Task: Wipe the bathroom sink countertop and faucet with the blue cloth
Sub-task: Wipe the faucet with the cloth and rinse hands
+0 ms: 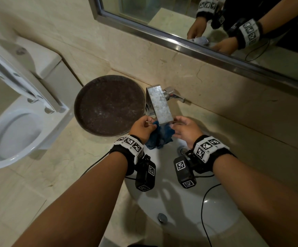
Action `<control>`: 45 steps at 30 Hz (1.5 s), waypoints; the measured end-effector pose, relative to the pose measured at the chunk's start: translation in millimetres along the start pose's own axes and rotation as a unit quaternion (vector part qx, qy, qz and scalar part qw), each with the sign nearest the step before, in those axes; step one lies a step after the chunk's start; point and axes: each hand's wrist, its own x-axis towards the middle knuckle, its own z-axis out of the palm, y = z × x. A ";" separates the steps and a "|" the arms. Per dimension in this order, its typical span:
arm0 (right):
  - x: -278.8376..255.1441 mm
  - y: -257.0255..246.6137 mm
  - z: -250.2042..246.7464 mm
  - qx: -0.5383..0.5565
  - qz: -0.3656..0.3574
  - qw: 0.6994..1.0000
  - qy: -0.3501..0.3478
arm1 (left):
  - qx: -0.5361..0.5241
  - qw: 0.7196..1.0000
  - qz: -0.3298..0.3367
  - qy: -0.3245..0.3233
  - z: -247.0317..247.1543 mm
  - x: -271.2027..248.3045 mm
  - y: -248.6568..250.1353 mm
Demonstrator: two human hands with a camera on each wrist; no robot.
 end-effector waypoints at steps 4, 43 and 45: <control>-1.4 -0.5 -1.7 -0.004 -0.002 1.000 0.005 | 0.001 1.000 0.003 0.002 1.2 -0.3 -1.0; -6.1 -5.4 -8.4 0.026 -0.036 0.999 0.020 | -0.036 0.999 0.007 -0.006 11.2 -4.2 3.7; -7.3 -6.9 -6.8 0.032 -0.037 0.999 0.017 | -0.040 0.999 0.011 -0.005 10.4 -4.3 2.9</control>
